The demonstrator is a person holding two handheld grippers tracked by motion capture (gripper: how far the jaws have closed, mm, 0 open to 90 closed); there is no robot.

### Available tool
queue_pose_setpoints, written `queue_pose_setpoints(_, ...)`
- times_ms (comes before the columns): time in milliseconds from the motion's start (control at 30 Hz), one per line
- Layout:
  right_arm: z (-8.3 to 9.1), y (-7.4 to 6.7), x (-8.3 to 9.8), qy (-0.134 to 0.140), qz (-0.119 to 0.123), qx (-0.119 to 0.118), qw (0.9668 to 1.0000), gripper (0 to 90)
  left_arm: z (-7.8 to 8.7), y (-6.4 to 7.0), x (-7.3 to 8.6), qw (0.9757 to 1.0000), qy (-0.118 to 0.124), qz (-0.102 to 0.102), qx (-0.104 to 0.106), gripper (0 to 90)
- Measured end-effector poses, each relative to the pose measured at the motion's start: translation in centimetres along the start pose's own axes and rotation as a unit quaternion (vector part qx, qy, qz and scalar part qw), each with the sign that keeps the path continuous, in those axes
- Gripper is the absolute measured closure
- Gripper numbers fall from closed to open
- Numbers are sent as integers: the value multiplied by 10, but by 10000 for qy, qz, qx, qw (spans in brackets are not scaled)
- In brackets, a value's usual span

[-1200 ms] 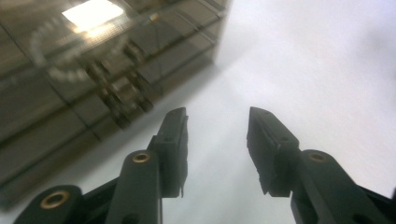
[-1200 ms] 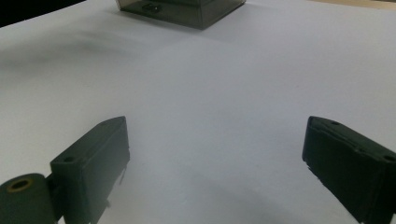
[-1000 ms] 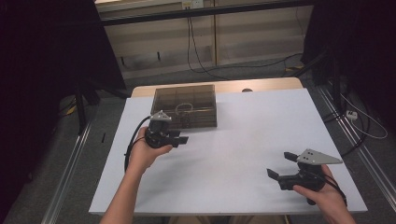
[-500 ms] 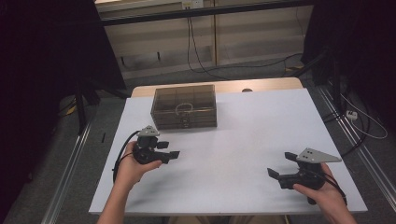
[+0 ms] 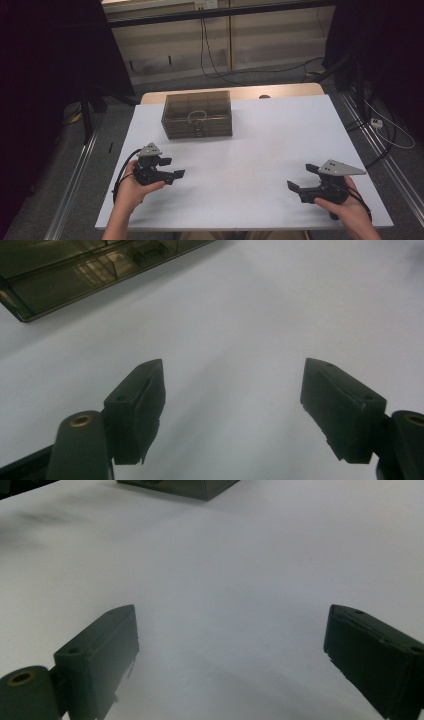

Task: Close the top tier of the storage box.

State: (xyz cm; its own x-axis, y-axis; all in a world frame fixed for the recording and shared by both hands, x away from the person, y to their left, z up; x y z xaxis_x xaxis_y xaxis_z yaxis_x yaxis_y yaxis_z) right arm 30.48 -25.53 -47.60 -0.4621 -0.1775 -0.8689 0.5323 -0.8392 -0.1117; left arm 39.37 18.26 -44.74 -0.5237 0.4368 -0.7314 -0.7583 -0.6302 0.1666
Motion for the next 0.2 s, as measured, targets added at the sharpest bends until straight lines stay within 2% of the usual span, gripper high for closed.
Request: queue_pose_setpoints(200, 0, -1, 1, 1, 27, -13, 10000, 69, -1, -4, 10, 10000, 14, 82, -9, 234)
Point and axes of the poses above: each handheld gripper's, and its own axes: z roughly backward along the jaws, x roughly out of its underside, y roughly to its right, the point moved 5 cm from there along -z, roughly forward along the jaws, and after that the axes turned 1 degree about z, right-handed, at the moved point
